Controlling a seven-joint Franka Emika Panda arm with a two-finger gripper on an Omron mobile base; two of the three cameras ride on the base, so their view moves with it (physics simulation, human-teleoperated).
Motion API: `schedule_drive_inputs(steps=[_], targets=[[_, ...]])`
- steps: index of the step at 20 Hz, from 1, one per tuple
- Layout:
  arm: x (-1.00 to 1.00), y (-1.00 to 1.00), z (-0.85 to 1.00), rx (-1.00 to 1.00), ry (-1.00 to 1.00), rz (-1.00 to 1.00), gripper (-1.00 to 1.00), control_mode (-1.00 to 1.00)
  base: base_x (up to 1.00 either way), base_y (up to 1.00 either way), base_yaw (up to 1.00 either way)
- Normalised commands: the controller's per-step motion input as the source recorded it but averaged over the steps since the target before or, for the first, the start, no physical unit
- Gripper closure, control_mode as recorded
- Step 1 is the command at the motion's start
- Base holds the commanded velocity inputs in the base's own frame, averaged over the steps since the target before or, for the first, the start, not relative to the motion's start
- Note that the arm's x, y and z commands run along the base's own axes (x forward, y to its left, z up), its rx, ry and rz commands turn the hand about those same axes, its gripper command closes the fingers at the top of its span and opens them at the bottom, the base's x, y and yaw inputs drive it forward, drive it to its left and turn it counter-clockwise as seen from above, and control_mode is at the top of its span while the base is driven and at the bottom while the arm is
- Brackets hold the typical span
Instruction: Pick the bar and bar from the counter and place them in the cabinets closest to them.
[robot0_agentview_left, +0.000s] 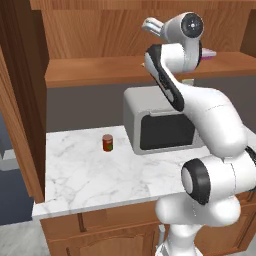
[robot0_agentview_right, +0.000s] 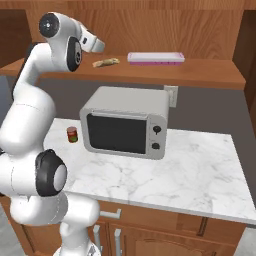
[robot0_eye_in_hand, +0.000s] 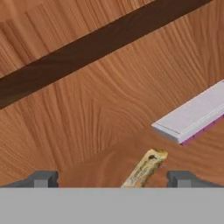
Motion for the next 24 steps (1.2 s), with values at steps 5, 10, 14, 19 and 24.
schedule_drive_inputs(steps=[5,10,14,19,24], targets=[[-1.0,-0.21,-0.42,-0.04,0.0,0.06,-1.0,-1.0,0.0,0.0,0.0],[-0.82,-0.09,-0.2,-0.04,0.04,0.05,-1.0,-1.0,0.0,0.0,0.0],[-0.58,0.0,-0.04,-0.06,0.02,0.02,-1.0,-1.0,0.0,0.0,0.0],[-0.39,0.0,-0.01,-0.02,0.0,0.0,-1.0,-1.0,0.0,0.0,0.0],[-0.45,0.0,-0.11,-0.07,0.04,0.02,-1.0,-1.0,0.0,0.0,0.0]])
